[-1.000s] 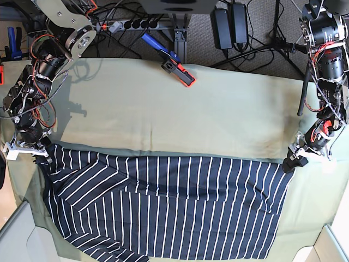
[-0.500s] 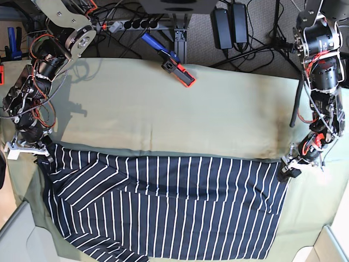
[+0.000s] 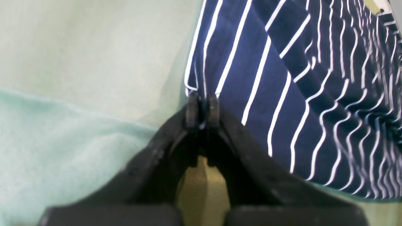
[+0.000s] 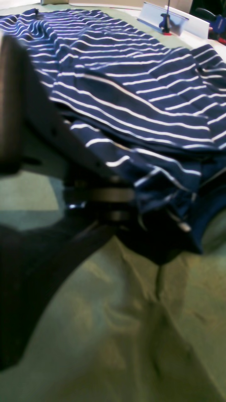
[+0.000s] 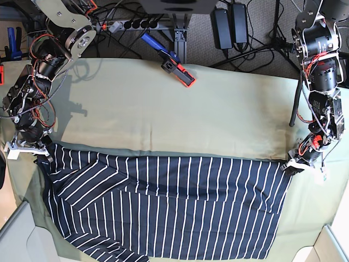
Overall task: Fold the T-shirt properly
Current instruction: 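Hold the folded edge with both grippers and lower it onto the shirt, then drag the folded shirt with both grippers toward the clamp tool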
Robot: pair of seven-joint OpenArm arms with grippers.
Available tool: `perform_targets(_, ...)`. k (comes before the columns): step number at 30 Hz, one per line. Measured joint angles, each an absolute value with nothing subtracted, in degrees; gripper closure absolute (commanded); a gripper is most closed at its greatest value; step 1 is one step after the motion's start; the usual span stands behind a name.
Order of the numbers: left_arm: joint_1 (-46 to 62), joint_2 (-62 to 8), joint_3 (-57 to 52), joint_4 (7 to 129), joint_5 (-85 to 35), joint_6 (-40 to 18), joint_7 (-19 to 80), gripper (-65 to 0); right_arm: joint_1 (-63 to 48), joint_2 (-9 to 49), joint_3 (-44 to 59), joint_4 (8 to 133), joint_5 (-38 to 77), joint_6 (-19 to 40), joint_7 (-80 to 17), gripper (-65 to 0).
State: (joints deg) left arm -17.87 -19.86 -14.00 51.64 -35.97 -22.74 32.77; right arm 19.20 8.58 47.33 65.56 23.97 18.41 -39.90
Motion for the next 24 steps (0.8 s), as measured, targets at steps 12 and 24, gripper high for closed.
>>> perform_targets(12,-17.21,-23.31,-13.89,51.55,-45.98,-38.26,38.41,0.0,19.2,10.66,47.22,65.56,31.75,18.41,-50.09,0.0)
perform_targets(24,-12.51,-31.94,-13.82,51.57,-57.58,-38.48,43.88,0.0,18.5,16.49,47.22,65.58,36.23,18.9,-59.68,0.0)
